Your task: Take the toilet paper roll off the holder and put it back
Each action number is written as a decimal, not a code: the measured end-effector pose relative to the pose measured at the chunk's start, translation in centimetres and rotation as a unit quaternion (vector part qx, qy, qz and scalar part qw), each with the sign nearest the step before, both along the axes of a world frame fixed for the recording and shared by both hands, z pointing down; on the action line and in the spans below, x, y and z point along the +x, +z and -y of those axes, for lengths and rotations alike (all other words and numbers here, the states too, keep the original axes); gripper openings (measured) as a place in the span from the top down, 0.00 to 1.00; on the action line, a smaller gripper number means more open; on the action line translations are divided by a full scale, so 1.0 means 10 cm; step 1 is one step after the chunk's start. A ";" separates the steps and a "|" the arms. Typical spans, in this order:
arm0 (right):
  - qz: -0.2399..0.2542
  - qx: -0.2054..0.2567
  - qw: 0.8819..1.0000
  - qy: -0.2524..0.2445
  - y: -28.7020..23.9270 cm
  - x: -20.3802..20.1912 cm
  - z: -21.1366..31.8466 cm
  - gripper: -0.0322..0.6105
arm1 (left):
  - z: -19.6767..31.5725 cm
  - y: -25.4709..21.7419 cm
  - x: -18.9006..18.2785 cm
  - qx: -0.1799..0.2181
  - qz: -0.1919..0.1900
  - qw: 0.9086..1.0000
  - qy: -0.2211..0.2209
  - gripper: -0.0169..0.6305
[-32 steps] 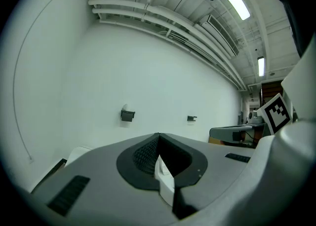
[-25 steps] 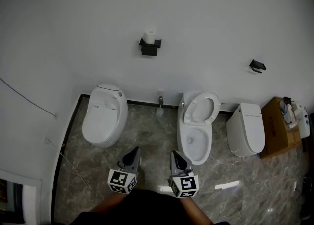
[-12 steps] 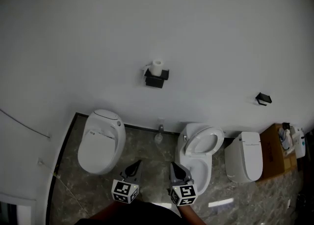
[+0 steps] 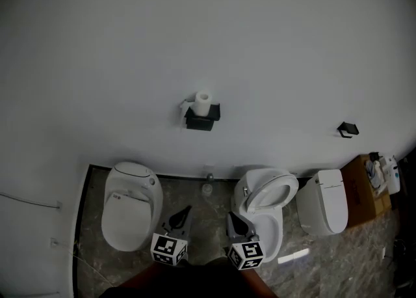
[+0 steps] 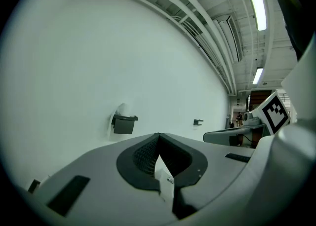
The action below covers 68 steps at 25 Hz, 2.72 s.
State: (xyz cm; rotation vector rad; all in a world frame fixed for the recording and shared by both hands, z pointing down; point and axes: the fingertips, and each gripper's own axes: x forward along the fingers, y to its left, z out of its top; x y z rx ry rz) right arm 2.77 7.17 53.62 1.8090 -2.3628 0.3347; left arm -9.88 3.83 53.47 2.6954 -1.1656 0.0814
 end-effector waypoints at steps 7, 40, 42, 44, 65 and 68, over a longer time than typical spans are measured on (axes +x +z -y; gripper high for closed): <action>-0.016 0.001 1.000 -0.013 -0.03 -0.04 0.40 0.95 | 0.49 0.02 0.04 -0.005 -0.014 1.000 -0.008 0.96; 0.029 0.060 0.997 -0.049 -0.17 1.20 3.52 0.95 | 3.67 -0.21 0.89 0.025 -0.002 0.991 -0.128 0.71; 0.033 0.056 0.997 -0.052 -0.07 1.25 3.59 0.95 | 3.83 -0.18 0.89 0.028 0.015 0.989 -0.144 0.65; 0.035 0.058 0.996 -0.060 0.00 1.29 3.67 0.95 | 4.00 -0.14 0.89 0.023 0.026 0.986 -0.161 0.58; 0.020 0.047 0.995 -0.091 0.15 1.55 4.07 0.95 | 4.74 -0.05 1.07 0.009 0.058 0.975 -0.214 0.41; 0.020 0.047 0.995 -0.083 0.14 1.61 4.09 0.95 | 4.79 -0.04 1.07 0.009 0.059 0.975 -0.215 0.41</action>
